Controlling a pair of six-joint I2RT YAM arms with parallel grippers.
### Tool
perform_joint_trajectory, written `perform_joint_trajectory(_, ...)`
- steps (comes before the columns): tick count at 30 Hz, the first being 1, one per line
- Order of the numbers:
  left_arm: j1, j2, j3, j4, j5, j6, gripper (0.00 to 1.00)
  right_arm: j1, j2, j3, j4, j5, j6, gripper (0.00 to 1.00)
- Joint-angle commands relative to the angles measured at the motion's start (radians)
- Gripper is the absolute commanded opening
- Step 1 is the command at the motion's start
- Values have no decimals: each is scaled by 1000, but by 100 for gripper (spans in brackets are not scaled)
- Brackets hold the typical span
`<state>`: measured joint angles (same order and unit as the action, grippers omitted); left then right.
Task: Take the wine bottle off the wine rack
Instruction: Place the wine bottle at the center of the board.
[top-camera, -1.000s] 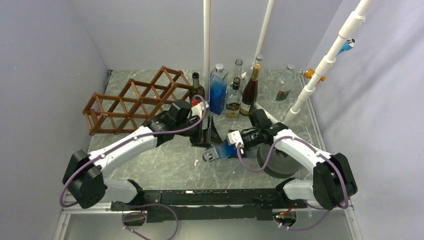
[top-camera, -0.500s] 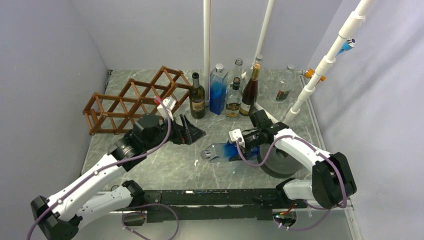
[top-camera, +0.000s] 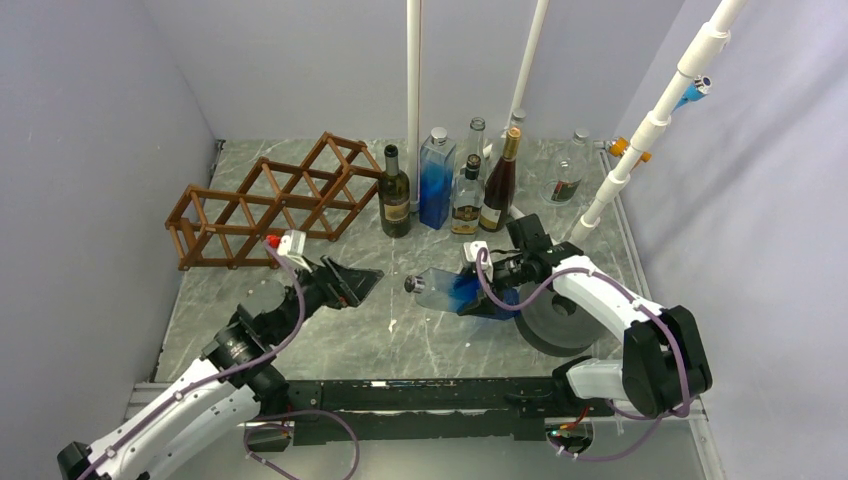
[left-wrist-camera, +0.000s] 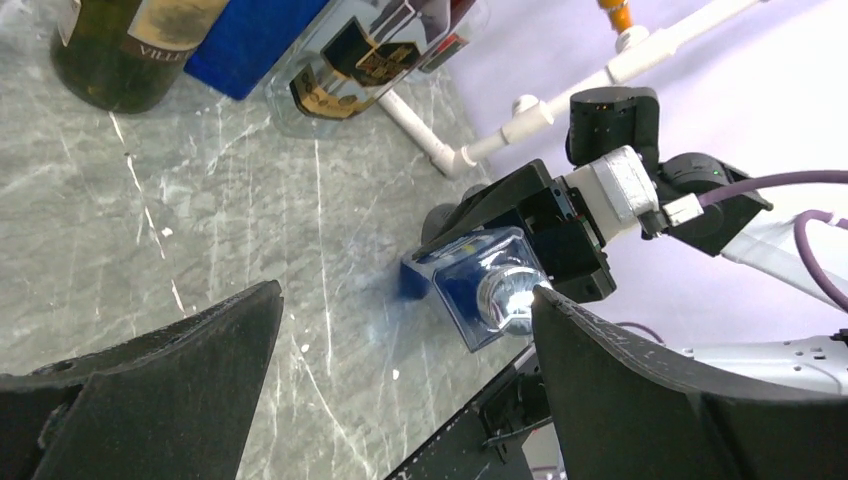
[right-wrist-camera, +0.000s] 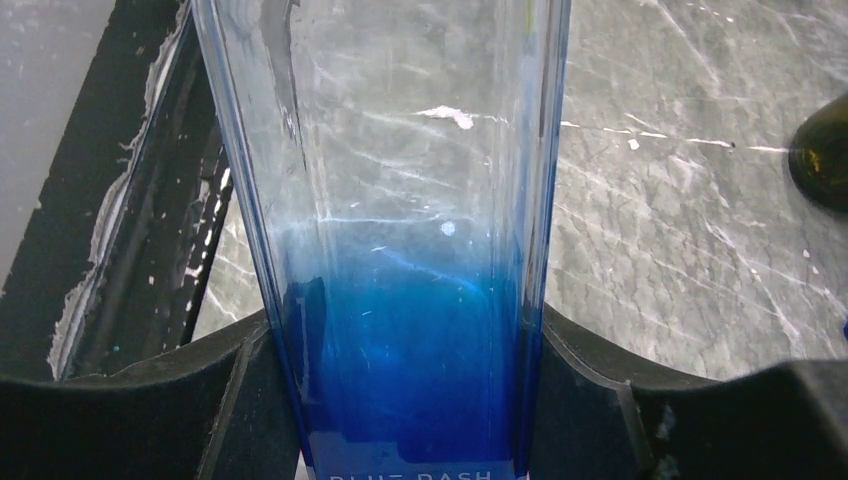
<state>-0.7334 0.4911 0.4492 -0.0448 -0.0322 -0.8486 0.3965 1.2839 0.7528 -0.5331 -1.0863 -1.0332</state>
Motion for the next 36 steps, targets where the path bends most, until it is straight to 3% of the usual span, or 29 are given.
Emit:
perform_joint_trajectory(1, 3, -59, -56, 150, -59, -42, 100, -19, -40, 69, 146, -126, 160, 0)
perform_joint_trajectory(13, -6, 22, -92, 398, 104, 133, 98, -66, -60, 25, 434, -110, 540, 0)
perform_joint_trajectory(21, -97, 190, -57, 549, 39, 196, 98, -81, -60, -19, 593, -101, 704, 0)
perform_joint_trajectory(27, -194, 391, 11, 703, -31, 265, 100, -81, -53, -36, 628, -185, 725, 0)
perform_joint_trajectory(36, -180, 519, 7, 902, 150, 554, 100, -81, -57, -3, 461, -270, 548, 0)
